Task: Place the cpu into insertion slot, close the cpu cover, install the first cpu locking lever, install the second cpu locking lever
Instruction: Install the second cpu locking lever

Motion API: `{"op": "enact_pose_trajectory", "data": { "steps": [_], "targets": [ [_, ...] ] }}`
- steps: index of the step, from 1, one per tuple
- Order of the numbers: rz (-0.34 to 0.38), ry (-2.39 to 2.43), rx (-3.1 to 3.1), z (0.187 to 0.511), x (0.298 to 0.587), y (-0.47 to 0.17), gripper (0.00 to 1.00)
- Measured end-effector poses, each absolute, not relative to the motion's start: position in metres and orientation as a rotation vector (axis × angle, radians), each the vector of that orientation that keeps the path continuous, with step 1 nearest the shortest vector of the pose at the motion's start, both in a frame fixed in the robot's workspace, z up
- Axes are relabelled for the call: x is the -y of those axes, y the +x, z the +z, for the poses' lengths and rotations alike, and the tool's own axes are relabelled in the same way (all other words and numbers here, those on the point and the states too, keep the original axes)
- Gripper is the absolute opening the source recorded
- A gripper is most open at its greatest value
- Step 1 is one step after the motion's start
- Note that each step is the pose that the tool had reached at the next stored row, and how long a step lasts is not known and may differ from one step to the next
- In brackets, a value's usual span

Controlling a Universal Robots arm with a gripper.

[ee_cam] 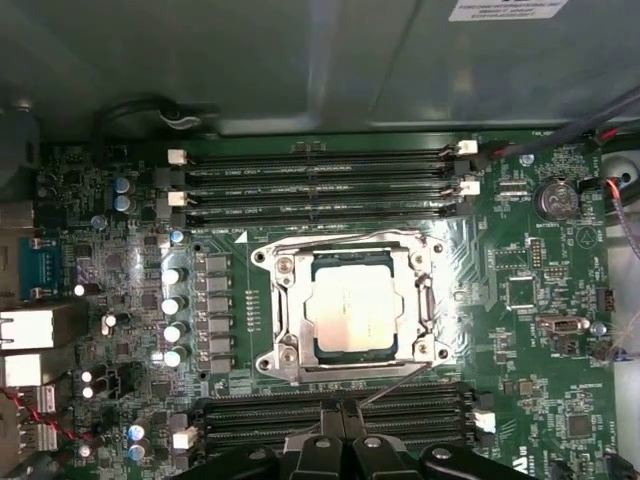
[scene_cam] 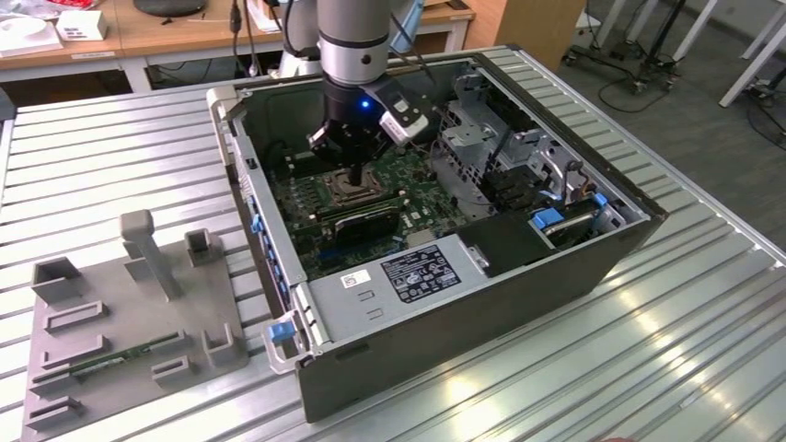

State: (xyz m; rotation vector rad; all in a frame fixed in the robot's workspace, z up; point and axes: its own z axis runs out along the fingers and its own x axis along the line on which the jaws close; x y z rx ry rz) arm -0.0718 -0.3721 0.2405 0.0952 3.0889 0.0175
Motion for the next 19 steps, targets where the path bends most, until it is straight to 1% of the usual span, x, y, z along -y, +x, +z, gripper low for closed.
{"op": "enact_pose_trajectory", "data": {
  "steps": [19],
  "targets": [
    [0.018, 0.095, -3.077, 0.222, 0.372, -0.086, 0.11]
  ]
}}
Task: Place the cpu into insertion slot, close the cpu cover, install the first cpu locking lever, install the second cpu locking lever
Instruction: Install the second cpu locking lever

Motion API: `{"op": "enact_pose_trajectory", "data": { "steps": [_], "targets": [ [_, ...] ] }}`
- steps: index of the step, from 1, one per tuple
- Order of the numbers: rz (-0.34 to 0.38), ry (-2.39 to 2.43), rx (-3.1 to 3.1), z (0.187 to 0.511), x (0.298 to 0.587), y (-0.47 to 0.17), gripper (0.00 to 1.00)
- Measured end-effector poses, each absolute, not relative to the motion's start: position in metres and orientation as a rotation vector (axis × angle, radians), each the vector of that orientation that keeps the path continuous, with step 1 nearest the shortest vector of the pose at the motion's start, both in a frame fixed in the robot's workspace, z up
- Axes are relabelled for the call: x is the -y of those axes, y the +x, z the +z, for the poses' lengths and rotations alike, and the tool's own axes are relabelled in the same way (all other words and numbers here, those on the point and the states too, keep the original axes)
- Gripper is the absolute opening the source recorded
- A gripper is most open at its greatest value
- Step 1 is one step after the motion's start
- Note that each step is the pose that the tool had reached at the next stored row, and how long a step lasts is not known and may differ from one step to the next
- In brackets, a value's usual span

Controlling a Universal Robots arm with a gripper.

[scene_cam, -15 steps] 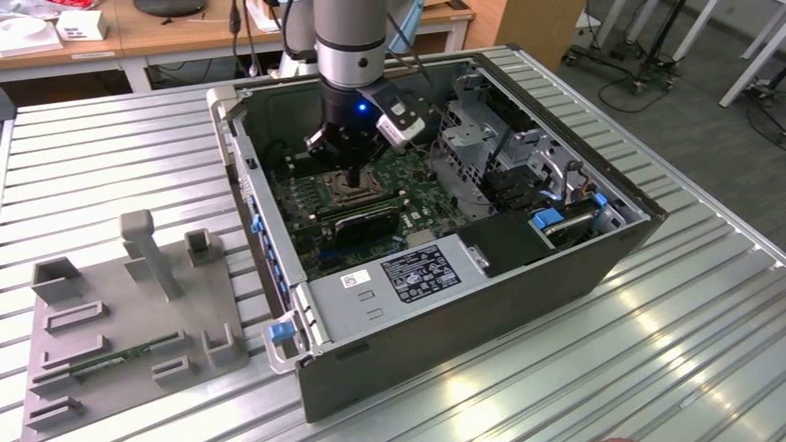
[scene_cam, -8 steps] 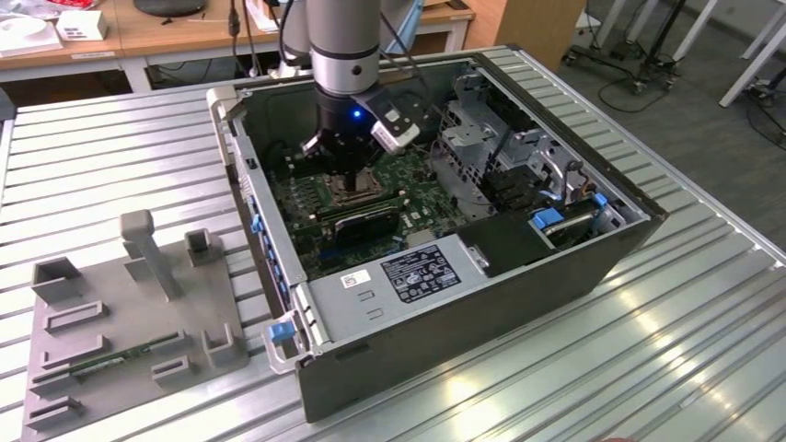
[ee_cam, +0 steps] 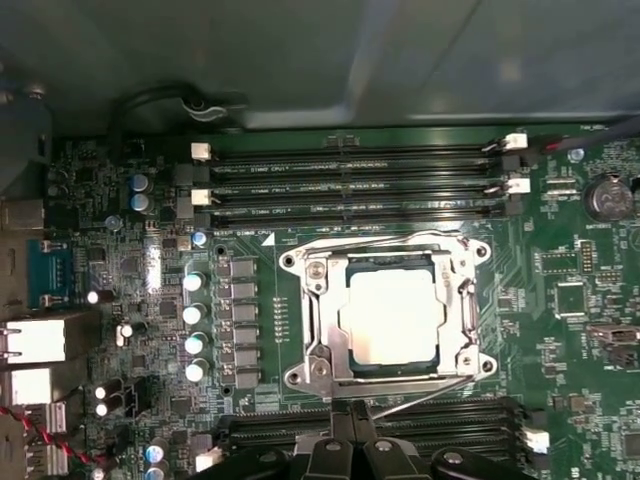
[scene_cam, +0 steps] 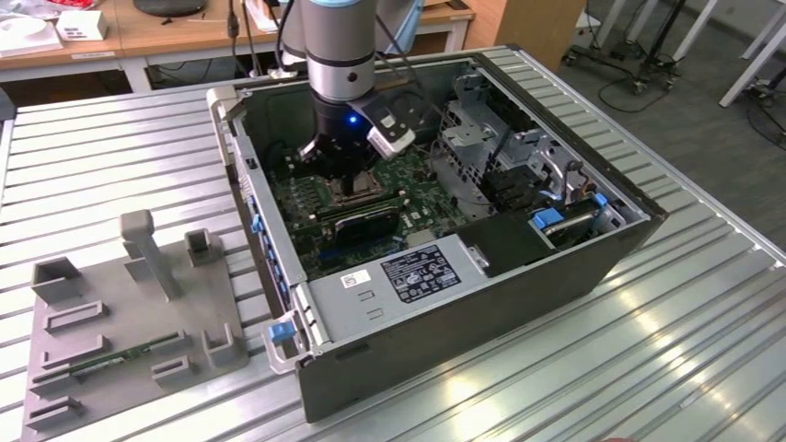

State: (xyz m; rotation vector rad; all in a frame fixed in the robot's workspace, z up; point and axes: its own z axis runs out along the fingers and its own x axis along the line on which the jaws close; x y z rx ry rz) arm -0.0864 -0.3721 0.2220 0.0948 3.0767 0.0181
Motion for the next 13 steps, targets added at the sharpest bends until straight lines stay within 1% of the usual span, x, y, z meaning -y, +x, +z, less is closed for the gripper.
{"op": "enact_pose_trajectory", "data": {
  "steps": [13],
  "targets": [
    [0.018, 0.094, -3.067, 0.211, 0.372, -0.093, 0.11]
  ]
}}
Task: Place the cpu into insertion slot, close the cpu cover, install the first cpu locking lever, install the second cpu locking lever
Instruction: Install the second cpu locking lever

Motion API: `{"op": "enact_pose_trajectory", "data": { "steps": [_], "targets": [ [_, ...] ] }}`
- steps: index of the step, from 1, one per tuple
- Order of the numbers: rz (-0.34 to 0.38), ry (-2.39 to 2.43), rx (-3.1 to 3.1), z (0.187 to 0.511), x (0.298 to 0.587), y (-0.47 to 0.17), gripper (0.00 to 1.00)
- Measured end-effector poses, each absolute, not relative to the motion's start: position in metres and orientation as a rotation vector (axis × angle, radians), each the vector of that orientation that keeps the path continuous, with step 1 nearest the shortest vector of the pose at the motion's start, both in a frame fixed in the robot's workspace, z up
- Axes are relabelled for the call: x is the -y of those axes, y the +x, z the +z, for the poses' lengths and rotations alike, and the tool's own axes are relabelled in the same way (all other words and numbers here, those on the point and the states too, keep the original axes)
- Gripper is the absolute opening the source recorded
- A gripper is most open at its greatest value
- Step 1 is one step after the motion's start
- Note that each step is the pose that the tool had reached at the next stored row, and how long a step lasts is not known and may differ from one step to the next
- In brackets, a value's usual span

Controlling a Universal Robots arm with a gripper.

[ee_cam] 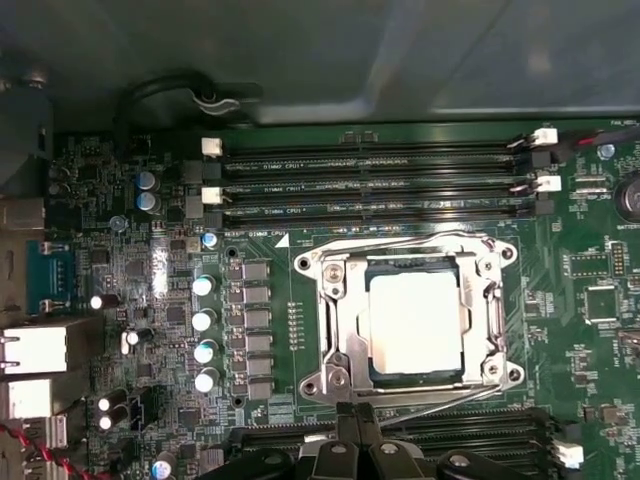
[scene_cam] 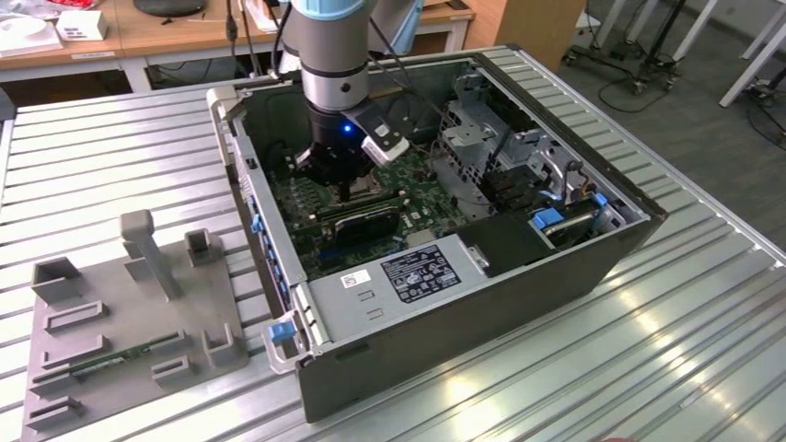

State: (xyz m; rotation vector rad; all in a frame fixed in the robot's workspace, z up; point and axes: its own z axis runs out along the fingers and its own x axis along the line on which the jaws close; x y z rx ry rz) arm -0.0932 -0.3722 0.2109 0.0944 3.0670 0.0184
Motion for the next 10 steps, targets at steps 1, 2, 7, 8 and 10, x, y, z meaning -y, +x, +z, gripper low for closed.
{"op": "enact_pose_trajectory", "data": {
  "steps": [1, 2, 7, 8, 10],
  "targets": [
    [0.018, 0.094, -3.066, 0.2101, 0.3722, -0.0936, 0.11],
    [0.019, 0.094, -3.065, 0.2093, 0.3722, -0.094, 0.11],
    [0.019, 0.094, -3.059, 0.2069, 0.3722, -0.0953, 0.11],
    [0.019, 0.094, -3.059, 0.2067, 0.3722, -0.0955, 0.11],
    [0.019, 0.094, -3.057, 0.2065, 0.3721, -0.0959, 0.11]
  ]
}}
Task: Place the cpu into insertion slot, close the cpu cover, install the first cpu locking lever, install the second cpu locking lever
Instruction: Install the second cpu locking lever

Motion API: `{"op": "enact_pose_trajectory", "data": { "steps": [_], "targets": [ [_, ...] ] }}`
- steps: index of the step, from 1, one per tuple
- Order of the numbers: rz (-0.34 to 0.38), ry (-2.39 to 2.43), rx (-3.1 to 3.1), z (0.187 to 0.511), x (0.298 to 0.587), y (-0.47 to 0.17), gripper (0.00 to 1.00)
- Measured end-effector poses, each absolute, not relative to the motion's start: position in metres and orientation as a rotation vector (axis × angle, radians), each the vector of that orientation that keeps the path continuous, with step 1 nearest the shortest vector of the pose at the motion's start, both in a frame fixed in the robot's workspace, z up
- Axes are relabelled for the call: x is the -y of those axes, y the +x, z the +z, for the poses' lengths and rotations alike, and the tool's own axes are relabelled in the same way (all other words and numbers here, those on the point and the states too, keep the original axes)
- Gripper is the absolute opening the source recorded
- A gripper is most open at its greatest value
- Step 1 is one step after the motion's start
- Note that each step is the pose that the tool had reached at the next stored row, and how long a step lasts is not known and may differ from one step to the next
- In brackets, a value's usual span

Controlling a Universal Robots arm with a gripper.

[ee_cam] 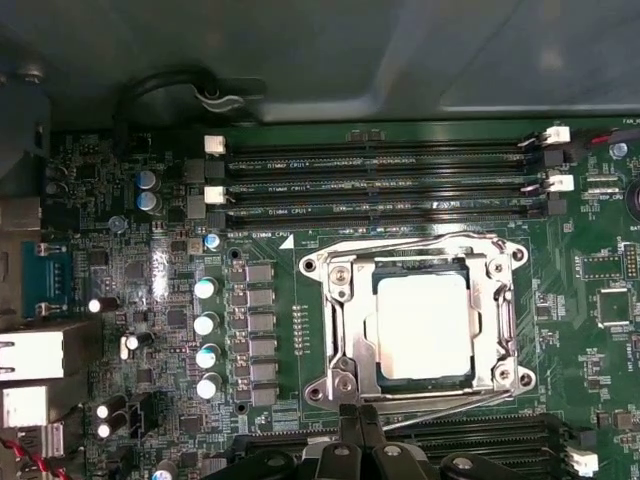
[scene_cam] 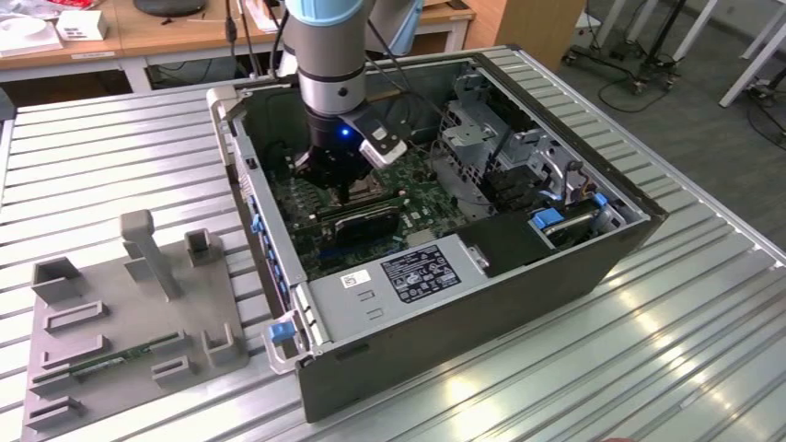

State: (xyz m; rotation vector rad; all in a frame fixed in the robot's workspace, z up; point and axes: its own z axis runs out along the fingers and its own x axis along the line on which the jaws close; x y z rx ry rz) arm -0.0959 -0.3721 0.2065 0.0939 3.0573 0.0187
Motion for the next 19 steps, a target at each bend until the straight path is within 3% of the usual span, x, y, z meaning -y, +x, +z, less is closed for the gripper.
{"op": "enact_pose_trajectory", "data": {
  "steps": [19],
  "targets": [
    [0.019, 0.094, -3.048, 0.2038, 0.3721, -0.104, 0.11]
  ]
}}
